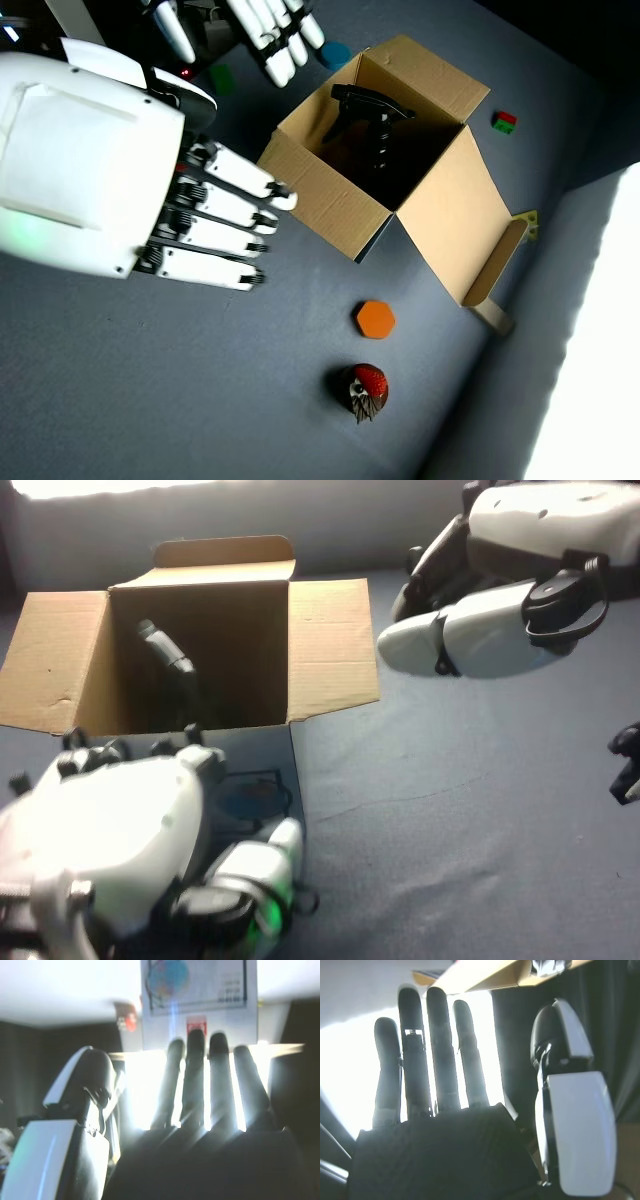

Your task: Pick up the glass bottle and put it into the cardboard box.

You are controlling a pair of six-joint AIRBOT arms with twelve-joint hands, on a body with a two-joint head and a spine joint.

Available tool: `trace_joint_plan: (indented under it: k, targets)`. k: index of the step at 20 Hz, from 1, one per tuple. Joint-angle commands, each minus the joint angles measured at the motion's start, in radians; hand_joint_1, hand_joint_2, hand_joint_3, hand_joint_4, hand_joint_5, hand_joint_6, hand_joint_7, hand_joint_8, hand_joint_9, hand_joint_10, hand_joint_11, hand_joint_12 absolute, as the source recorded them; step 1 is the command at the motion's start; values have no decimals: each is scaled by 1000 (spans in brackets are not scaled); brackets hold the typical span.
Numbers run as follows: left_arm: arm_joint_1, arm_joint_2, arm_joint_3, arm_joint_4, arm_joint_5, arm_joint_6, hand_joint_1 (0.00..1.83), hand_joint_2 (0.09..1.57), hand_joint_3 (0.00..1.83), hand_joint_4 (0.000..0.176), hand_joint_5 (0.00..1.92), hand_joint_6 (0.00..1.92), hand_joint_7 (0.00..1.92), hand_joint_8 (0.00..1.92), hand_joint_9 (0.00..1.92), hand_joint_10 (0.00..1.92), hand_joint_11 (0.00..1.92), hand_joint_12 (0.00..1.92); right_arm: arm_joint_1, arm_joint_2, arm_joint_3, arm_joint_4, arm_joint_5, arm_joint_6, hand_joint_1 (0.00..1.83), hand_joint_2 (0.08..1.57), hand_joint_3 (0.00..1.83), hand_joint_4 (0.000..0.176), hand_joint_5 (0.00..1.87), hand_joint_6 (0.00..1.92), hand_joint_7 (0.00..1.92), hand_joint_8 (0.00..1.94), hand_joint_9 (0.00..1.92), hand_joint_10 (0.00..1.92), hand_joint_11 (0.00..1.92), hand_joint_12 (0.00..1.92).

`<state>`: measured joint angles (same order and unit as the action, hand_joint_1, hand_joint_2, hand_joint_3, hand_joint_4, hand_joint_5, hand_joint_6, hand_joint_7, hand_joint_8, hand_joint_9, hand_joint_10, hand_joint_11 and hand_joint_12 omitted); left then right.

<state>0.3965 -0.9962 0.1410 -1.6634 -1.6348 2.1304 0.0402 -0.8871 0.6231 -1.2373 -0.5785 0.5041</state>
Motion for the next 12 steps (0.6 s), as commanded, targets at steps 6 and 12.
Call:
trace_joint_plan:
  k: [6, 12]
  targets:
    - [-91, 15, 48, 102, 49, 102, 603, 1358, 6, 0, 943, 1714, 1034, 1801, 1063, 1916, 977, 1921, -33, 7, -41, -44, -32, 52, 587, 1354, 24, 0, 1014, 1443, 1215, 1542, 1212, 1783, 1146, 1921]
    - [-96, 18, 64, 163, 119, 128, 661, 1445, 4, 167, 1261, 1921, 1339, 1921, 1406, 1921, 1358, 1921, -53, 11, -51, -44, -31, 53, 714, 1450, 42, 145, 1221, 1895, 1325, 1929, 1413, 1921, 1474, 1921]
